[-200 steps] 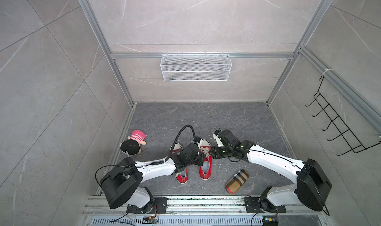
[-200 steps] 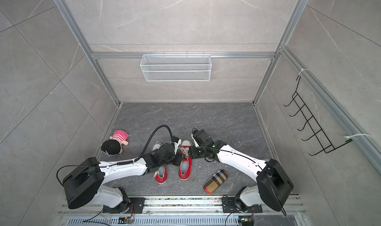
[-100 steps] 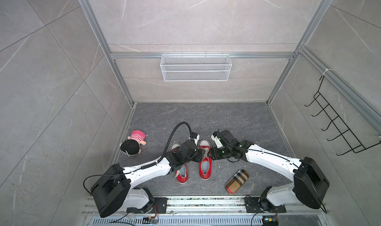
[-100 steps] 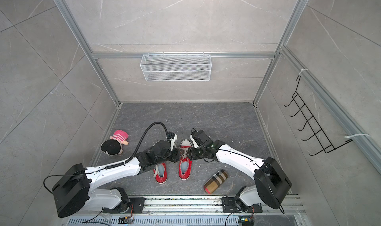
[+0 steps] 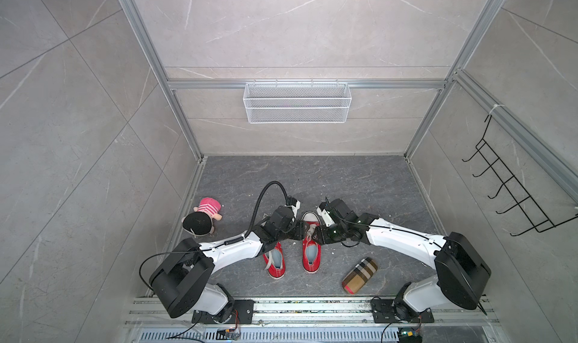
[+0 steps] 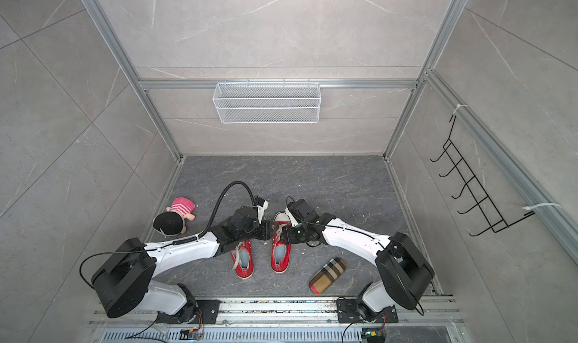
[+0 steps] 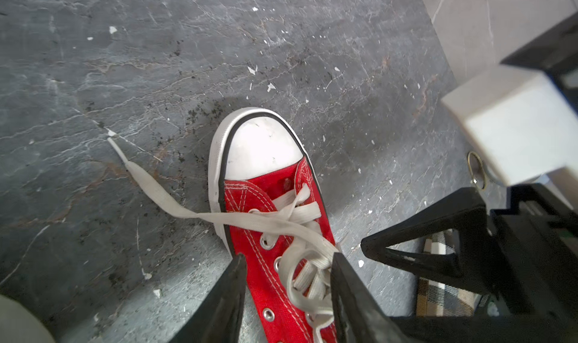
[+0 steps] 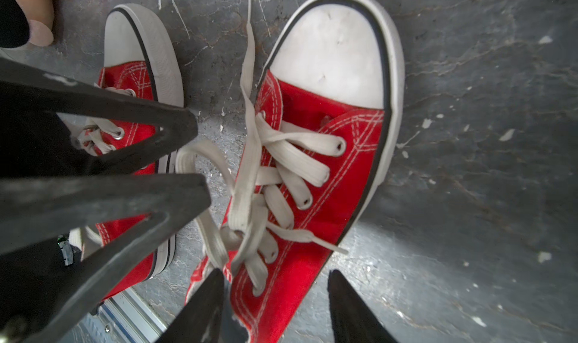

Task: Remove the insole from the shoe
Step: Untie the shoelace on the shoe.

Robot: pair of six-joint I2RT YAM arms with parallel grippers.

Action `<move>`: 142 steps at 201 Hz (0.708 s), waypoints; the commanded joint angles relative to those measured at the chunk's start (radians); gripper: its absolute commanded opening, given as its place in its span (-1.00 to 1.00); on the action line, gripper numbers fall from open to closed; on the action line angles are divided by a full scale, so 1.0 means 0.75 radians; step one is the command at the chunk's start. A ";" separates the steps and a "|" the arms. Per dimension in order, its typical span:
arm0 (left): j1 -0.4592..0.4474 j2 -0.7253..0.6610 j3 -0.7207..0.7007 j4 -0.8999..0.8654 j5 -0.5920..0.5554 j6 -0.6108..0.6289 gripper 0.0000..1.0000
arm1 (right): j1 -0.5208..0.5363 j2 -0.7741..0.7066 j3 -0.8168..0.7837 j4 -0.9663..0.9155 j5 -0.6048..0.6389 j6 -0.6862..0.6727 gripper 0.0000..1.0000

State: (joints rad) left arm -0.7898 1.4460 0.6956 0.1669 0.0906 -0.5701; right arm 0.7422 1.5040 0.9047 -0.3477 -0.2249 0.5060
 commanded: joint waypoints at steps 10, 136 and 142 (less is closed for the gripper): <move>0.014 0.025 0.038 0.061 0.023 0.010 -0.36 | 0.008 0.027 0.036 -0.004 0.024 0.014 0.10; 0.032 -0.273 0.004 -0.008 -0.114 0.200 -1.00 | 0.009 -0.022 -0.052 -0.215 0.230 0.001 -0.55; 0.034 -0.289 -0.008 0.008 -0.125 0.198 -1.00 | 0.008 -0.028 -0.056 -0.216 0.232 0.003 -0.54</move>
State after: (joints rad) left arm -0.7765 1.2869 0.6952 0.1417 0.0494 -0.4679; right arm 0.7471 1.5124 0.9009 -0.4316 -0.1043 0.5022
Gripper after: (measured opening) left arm 0.046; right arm 0.227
